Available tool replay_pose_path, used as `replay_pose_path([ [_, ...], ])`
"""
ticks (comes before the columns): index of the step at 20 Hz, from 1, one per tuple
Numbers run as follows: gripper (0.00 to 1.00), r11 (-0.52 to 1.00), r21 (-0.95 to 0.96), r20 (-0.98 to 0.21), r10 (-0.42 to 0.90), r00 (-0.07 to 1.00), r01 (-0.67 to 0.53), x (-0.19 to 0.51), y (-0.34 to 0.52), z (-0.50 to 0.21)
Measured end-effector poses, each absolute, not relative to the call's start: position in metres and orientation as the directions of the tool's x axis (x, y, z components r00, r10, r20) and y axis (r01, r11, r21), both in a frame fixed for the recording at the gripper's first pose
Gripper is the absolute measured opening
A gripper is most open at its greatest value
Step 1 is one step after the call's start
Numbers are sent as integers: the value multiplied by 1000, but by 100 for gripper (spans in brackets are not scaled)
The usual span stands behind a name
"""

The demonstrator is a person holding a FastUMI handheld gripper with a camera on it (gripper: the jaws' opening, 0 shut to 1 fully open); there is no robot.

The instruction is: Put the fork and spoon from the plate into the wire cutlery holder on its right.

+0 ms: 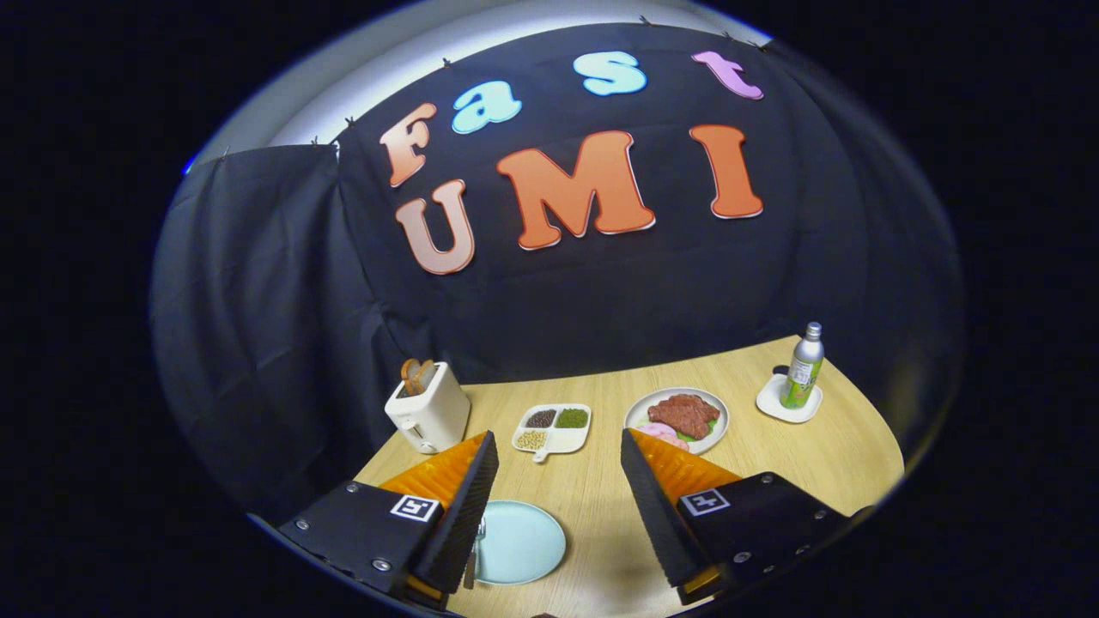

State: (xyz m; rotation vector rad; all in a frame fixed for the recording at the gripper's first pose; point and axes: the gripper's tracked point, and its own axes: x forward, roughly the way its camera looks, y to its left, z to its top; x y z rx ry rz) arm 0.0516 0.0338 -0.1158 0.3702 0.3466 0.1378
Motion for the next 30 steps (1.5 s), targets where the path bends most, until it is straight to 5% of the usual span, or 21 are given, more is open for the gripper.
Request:
replay_pose_path([
  [8, 97, 940, 276, -115, 242, 963, -203, 60, 120, -78],
  [17, 97, 932, 248, -368, 342, 864, -264, 59, 194, -146],
  [23, 96, 930, 215, -658, 363, 660, -296, 41, 221, -244],
  [30, 82, 907, 254, -864, 369, 342, -336, -3, 250, -323],
])
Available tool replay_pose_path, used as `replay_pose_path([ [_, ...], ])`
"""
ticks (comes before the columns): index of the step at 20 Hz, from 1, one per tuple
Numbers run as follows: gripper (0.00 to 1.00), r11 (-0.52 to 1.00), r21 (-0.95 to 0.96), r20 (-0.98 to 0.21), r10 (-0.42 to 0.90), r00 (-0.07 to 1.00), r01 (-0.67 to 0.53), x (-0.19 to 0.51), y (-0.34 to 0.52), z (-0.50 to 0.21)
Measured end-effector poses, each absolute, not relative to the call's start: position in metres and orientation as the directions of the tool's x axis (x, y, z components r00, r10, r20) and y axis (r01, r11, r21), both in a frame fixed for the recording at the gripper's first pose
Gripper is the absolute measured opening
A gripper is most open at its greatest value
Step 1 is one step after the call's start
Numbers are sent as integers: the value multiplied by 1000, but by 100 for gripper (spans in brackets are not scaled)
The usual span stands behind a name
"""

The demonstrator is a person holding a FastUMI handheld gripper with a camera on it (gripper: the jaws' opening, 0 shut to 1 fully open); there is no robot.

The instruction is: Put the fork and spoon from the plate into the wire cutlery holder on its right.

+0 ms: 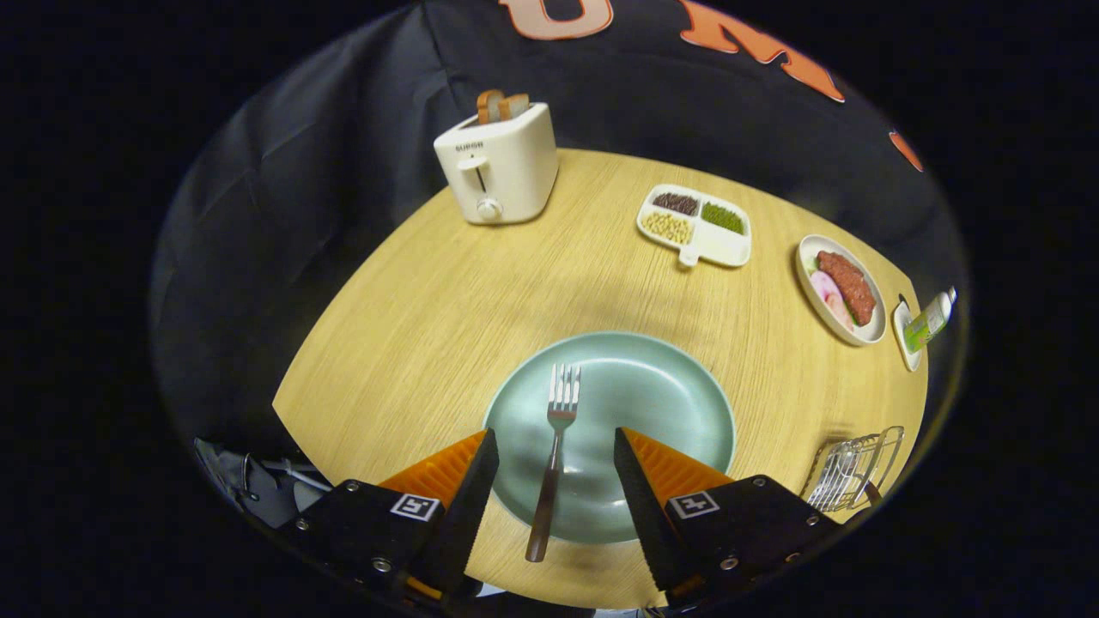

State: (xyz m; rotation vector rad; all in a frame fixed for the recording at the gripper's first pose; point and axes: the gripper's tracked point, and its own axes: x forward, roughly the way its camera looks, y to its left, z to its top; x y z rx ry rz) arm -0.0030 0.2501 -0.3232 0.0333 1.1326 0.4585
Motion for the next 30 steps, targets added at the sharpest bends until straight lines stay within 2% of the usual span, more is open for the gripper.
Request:
replay_pose_path([
  [1, 82, 905, 248, -880, 359, 310, -346, -6, 251, -331],
  [5, 69, 899, 239, -939, 310, 148, -368, -26, 254, -360],
  [7, 60, 894, 212, -954, 277, 115, -395, -30, 252, -369],
  [12, 23, 901, 224, -965, 257, 41, -372, -37, 258, -378],
  [14, 17, 905, 222, -969, 246, 21, -362, -35, 257, -379],
  [18, 8, 906, 245, -967, 255, -18, -345, -38, 255, -379],
  [20, 4, 905, 265, -960, 279, -5, -333, -37, 256, -375],
  [30, 4, 909, 298, -928, 347, 132, -292, -30, 240, -338],
])
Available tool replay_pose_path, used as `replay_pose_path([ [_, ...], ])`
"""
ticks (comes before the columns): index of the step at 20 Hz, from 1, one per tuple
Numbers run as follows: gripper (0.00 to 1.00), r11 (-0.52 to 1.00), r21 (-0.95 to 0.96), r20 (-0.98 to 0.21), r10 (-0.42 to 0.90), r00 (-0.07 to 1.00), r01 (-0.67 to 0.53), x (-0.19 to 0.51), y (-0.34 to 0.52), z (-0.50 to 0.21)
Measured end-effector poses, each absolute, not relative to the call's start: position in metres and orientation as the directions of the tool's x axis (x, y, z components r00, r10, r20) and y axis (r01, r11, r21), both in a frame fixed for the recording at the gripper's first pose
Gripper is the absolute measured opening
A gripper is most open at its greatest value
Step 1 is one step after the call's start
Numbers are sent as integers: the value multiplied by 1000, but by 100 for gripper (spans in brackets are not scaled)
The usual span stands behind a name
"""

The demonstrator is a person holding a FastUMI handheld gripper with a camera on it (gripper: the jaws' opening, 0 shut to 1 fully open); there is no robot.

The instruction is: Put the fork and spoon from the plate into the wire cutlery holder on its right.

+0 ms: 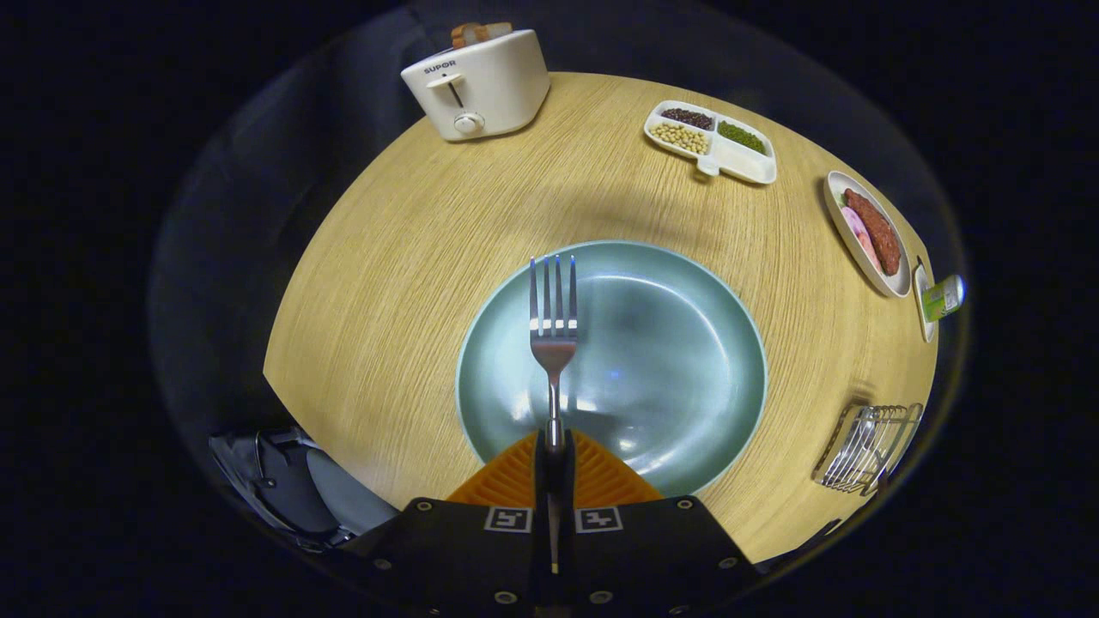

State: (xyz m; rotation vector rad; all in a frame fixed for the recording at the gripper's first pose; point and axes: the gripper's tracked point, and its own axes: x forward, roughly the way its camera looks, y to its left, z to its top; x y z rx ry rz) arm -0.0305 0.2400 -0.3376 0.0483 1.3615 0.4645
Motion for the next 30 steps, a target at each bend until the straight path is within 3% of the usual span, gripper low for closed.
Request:
replay_pose_path([
  [7, 4, 917, 345, -885, 389, 257, -202, -30, 197, -297],
  [17, 4, 943, 325, -839, 320, 441, -67, -38, 94, -263],
  [25, 4, 956, 281, -870, 216, 443, 85, -67, -2, -283],
  [30, 4, 965, 237, -891, 172, 420, 109, -74, -38, -299],
])
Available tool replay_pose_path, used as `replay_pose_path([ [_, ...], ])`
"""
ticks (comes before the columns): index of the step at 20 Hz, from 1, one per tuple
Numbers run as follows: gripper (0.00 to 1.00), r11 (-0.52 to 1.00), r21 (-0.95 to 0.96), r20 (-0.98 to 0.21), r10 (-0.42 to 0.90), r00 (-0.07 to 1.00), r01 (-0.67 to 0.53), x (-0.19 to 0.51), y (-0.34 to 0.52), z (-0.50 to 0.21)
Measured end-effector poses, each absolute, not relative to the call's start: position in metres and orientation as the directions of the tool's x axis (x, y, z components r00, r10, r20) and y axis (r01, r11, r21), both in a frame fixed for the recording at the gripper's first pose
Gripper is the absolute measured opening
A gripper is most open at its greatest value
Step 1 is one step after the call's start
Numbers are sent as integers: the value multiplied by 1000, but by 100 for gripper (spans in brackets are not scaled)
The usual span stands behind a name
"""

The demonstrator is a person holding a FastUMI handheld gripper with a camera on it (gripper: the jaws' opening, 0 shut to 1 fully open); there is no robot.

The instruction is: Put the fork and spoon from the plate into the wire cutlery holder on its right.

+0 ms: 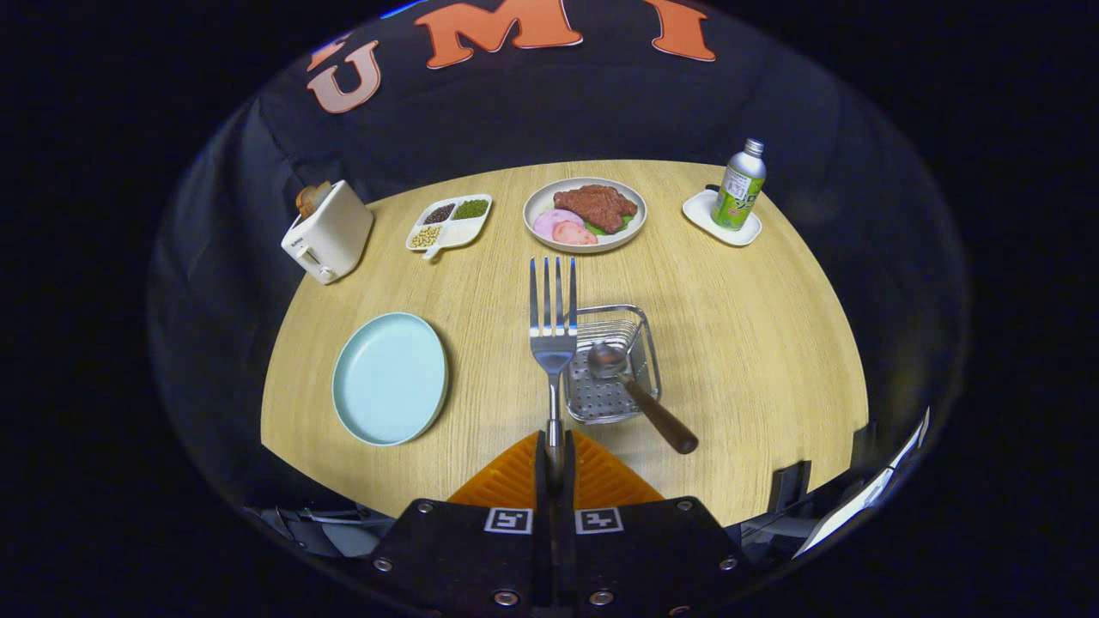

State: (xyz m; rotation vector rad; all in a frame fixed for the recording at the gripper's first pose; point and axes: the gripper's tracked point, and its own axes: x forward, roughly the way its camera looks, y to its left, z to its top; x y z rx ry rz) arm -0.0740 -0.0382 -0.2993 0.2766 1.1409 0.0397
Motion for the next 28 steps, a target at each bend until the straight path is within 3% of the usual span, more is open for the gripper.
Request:
replay_pose_path([
  [7, 8, 981, 165, -925, 116, 362, 106, -70, -58, -327],
  [12, 17, 977, 190, -865, 120, 487, 97, -36, -63, -301],
  [13, 21, 975, 205, -831, 124, 542, 91, -25, -64, -289],
  [16, 49, 971, 228, -696, 107, 710, 77, 6, -69, -244],
  [19, 66, 976, 205, -576, 60, 815, 73, 19, -80, -202],
  [22, 77, 971, 227, -477, 41, 878, 78, 28, -80, -161],
  [28, 86, 983, 177, -208, -3, 978, 41, 31, -83, -59],
])
